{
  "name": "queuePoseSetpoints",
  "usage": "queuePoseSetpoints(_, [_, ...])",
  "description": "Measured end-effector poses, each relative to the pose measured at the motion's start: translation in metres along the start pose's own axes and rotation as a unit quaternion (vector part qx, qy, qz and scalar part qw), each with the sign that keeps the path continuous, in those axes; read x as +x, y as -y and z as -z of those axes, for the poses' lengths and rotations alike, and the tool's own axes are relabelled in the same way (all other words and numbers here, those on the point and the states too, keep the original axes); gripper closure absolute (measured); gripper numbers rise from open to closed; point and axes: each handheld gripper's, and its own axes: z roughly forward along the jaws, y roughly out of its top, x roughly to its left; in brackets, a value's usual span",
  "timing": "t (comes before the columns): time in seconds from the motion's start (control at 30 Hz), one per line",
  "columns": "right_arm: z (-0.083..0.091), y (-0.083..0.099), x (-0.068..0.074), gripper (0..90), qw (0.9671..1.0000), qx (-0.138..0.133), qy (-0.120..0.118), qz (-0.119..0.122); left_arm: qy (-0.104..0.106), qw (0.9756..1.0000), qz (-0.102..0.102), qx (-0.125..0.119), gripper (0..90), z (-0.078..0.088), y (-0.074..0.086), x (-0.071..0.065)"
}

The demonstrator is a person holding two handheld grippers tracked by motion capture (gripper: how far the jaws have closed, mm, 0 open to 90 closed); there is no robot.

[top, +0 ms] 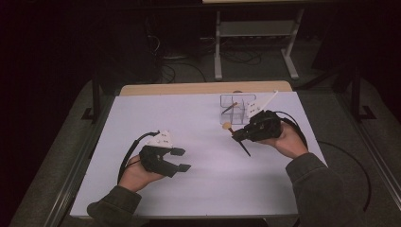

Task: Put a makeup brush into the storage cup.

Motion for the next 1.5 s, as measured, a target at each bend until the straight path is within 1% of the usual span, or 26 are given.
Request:
queuePoseSetpoints(0.07, [0.002,0.001,-0.003,82.9,1.0000,-0.002,0.003,-0.003,-0.001,1.0000,0.005,-0.003,38.7,0.001,0.002,0.000])
queuePoseSetpoints(0.1, [0.004,0.001,-0.005,82.9,1.0000,-0.003,0.004,-0.004,-0.001,1.0000,0.003,-0.002,38.6,0.001,0.003,0.000])
queuePoseSetpoints(0.13, [0.005,0.001,-0.006,82.9,0.9999,-0.005,0.005,-0.008,-0.002,1.0000,0.005,-0.002,38.6,0.001,0.004,0.000])
queuePoseSetpoints(0.2, [0.007,0.001,-0.009,82.9,0.9999,-0.007,0.008,-0.007,-0.004,1.0000,0.006,-0.002,38.2,0.002,0.005,0.000])
queuePoseSetpoints(0.23, [0.008,0.001,-0.010,82.9,0.9999,-0.009,0.009,-0.008,-0.006,1.0000,0.002,-0.002,38.0,0.002,0.005,0.000])
queuePoseSetpoints(0.3, [0.011,0.001,-0.012,82.9,0.9998,-0.011,0.010,-0.012,-0.009,1.0000,0.004,-0.001,37.7,0.003,0.006,0.000])
queuePoseSetpoints(0.37, [0.012,0.001,-0.013,82.9,0.9998,-0.010,0.013,-0.013,-0.011,0.9999,0.002,-0.003,37.3,0.004,0.007,0.000])
queuePoseSetpoints(0.43, [0.015,0.001,-0.014,82.9,0.9997,-0.012,0.014,-0.016,-0.014,0.9999,0.003,0.001,37.1,0.005,0.008,0.000])
queuePoseSetpoints(0.47, [0.015,0.001,-0.015,82.9,0.9997,-0.012,0.016,-0.016,-0.013,0.9999,0.006,-0.002,37.1,0.004,0.009,0.000])
queuePoseSetpoints(0.6, [0.020,0.000,-0.018,82.9,0.9996,-0.013,0.021,-0.017,-0.016,0.9999,0.002,-0.001,36.3,0.004,0.011,0.000])
queuePoseSetpoints(0.73, [0.024,-0.001,-0.020,82.9,0.9995,-0.012,0.026,-0.016,-0.019,0.9998,0.003,-0.002,36.1,0.004,0.015,-0.001])
queuePoseSetpoints(0.8, [0.026,-0.002,-0.021,82.9,0.9993,-0.016,0.026,-0.023,-0.020,0.9998,0.005,-0.003,36.1,0.005,0.016,-0.001])
queuePoseSetpoints(0.87, [0.029,-0.002,-0.023,82.9,0.9992,-0.016,0.028,-0.024,-0.022,0.9997,0.005,-0.004,36.1,0.006,0.017,-0.001])
queuePoseSetpoints(0.93, [0.031,-0.003,-0.025,82.9,0.9991,-0.014,0.035,-0.019,-0.025,0.9997,0.003,-0.005,36.0,0.006,0.018,-0.001])
queuePoseSetpoints(0.97, [0.032,-0.004,-0.026,82.9,0.9991,-0.014,0.034,-0.021,-0.027,0.9996,0.001,-0.004,35.9,0.007,0.019,-0.001])
queuePoseSetpoints(1.03, [0.034,-0.006,-0.027,82.9,0.9989,-0.016,0.034,-0.027,-0.026,0.9996,0.006,-0.007,35.8,0.007,0.021,-0.002])
queuePoseSetpoints(1.07, [0.035,-0.007,-0.029,82.9,0.9989,-0.015,0.040,-0.021,-0.025,0.9996,0.007,-0.006,35.9,0.007,0.022,-0.002])
queuePoseSetpoints(1.1, [0.036,-0.008,-0.030,82.9,0.9989,-0.016,0.040,-0.020,-0.027,0.9996,0.007,-0.007,35.9,0.007,0.023,-0.002])
queuePoseSetpoints(1.17, [0.038,-0.010,-0.032,82.9,0.9987,-0.014,0.042,-0.025,-0.025,0.9996,0.009,-0.008,35.9,0.007,0.025,-0.002])
queuePoseSetpoints(1.33, [0.040,-0.014,-0.038,82.9,0.9985,-0.014,0.046,-0.027,-0.029,0.9995,0.006,-0.009,35.9,0.008,0.027,-0.002])
queuePoseSetpoints(1.4, [0.041,-0.015,-0.041,82.9,0.9983,-0.015,0.047,-0.031,-0.030,0.9995,0.004,-0.008,35.9,0.009,0.028,-0.002])
queuePoseSetpoints(1.5, [0.041,-0.016,-0.046,82.9,0.9981,-0.017,0.048,-0.035,-0.031,0.9994,0.006,-0.011,35.8,0.010,0.030,-0.002])
